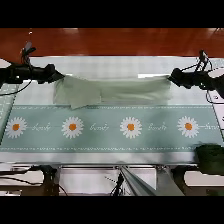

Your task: Fold the shirts.

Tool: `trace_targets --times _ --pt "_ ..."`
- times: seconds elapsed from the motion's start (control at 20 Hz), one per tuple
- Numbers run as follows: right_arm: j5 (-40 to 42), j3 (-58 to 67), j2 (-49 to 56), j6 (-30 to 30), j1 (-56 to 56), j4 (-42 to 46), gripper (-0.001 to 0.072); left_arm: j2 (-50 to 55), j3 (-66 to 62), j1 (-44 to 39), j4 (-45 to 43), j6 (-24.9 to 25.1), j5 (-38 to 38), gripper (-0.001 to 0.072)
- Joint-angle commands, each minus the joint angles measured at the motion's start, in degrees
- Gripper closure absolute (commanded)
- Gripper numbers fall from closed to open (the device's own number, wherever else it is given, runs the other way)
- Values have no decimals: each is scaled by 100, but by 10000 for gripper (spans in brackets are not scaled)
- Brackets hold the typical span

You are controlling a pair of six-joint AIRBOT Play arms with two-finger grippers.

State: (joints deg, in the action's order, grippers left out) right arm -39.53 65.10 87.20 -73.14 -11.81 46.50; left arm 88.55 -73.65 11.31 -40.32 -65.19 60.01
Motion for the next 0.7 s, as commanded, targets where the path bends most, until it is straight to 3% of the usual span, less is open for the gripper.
trace_targets --times 0.0,0.25,0.3,0.35,0.4,0.45,0.5,0.55,0.65 --pt "522 103 354 0 177 -48 699 787 -640 4 11 2 -46 678" --pt "568 103 514 -4 179 -28 695 1394 -890 9 9 2 -409 678" --pt "570 103 511 -4 179 -33 662 1436 -890 9 9 2 -435 677" --pt "553 103 507 -4 170 -31 529 1451 -890 11 7 2 -431 646" --pt "481 103 490 -2 142 -17 393 1449 -892 20 4 4 -389 542" --pt "413 103 428 15 103 98 328 1440 -909 50 7 2 -271 368" --pt "343 103 345 22 42 306 326 1436 -946 107 4 2 -74 208" --pt "280 103 240 17 -35 616 326 1432 -988 179 4 0 146 159" --pt "175 103 13 -96 -210 1331 305 1429 -1117 341 7 -4 778 160"
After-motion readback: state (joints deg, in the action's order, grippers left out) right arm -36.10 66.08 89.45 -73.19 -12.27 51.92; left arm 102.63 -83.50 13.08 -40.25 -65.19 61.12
